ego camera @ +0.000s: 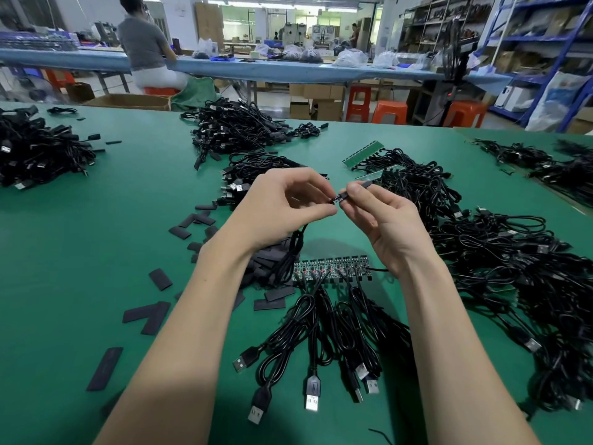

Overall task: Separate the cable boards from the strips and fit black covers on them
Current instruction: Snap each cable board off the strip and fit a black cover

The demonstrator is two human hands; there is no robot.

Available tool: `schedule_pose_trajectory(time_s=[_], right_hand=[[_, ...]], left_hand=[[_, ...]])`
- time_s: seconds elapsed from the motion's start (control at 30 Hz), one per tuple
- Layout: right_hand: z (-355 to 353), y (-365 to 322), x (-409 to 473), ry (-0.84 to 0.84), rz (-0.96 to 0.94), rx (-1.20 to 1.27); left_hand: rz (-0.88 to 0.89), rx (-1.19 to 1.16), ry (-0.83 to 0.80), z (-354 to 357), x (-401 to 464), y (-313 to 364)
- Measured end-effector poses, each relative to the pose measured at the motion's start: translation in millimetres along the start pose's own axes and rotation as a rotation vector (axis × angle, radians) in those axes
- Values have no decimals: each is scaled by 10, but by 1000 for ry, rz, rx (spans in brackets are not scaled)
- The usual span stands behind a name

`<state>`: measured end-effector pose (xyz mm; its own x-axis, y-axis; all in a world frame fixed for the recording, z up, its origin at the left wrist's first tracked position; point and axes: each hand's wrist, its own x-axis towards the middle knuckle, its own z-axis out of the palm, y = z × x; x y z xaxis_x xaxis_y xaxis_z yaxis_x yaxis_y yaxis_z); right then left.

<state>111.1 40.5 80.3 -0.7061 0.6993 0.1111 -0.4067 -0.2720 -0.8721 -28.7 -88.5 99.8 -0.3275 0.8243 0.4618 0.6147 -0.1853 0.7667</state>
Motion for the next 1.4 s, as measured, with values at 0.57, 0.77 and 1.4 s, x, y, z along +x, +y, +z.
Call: schedule_pose_trajectory(time_s=[0.57,0.77,1.4], right_hand=[[22,32,-45,-158,99,7],[88,34,-77,-97,-40,-29],[174,90,-65,25,-231,-46]], left_hand=[[35,-180,45,15,-12,-91],[26,-289,86,86,-10,-142],[-5,-334,99,116,-8,-212]])
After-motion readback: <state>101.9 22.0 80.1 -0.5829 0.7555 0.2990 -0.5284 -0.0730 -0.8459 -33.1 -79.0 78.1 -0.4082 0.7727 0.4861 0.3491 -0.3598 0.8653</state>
